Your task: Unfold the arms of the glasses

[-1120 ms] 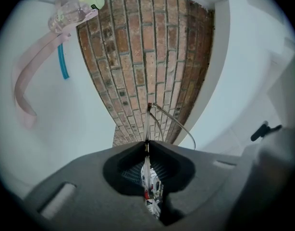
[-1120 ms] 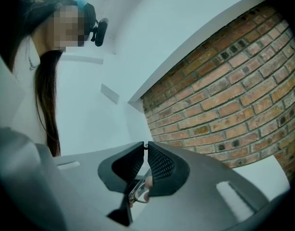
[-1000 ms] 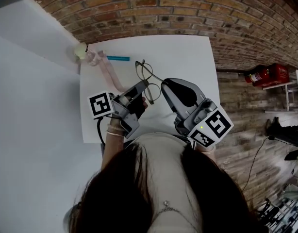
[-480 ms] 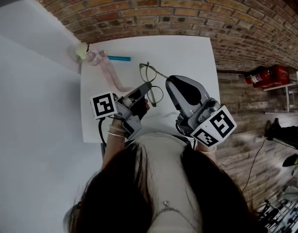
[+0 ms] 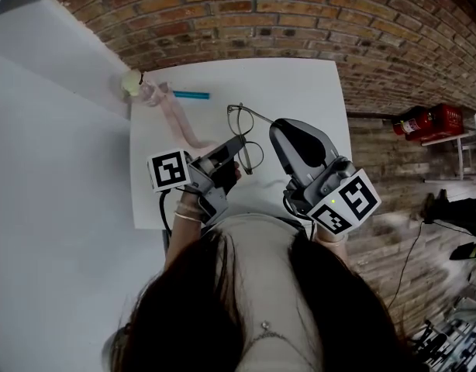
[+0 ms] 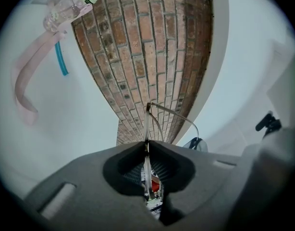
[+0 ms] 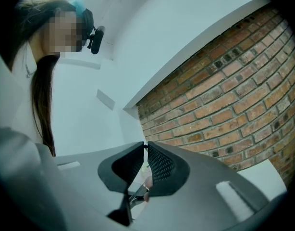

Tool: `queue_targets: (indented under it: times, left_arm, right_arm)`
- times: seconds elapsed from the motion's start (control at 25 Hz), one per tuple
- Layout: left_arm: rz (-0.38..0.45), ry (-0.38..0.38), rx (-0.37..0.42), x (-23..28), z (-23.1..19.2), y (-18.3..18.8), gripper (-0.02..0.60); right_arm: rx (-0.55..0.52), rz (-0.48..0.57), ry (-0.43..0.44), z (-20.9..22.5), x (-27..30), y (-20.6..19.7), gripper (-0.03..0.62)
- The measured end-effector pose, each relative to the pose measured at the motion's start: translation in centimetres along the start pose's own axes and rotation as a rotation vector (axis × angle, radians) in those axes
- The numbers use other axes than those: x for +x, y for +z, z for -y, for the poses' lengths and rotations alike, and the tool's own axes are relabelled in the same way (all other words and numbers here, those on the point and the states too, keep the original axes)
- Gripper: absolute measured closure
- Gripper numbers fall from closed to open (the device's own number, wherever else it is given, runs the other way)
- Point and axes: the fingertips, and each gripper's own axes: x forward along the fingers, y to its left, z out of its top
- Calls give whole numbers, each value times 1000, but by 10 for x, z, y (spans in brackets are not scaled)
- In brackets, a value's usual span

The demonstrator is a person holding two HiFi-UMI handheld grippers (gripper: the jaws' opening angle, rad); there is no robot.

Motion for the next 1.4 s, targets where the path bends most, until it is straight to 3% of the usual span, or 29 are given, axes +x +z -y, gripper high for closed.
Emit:
queue_targets:
  times: [0.72,1.12,1.28,1.4]
  left_arm:
    - [-52,22,19,7,0,-15,555]
    - [-101,95,92,4,-13,-19,555]
    - [-111,76,78,6,-10,-21,555]
    - [-125,106,105,4,-15,-22,555]
  right_arm:
    - [13,24,-26,11,-9,10,562]
    - [13,38,-49,18,-12,13,562]
    - [12,44,-57,20,-12,14,562]
    - [15,50,-63,22,-13,15,562]
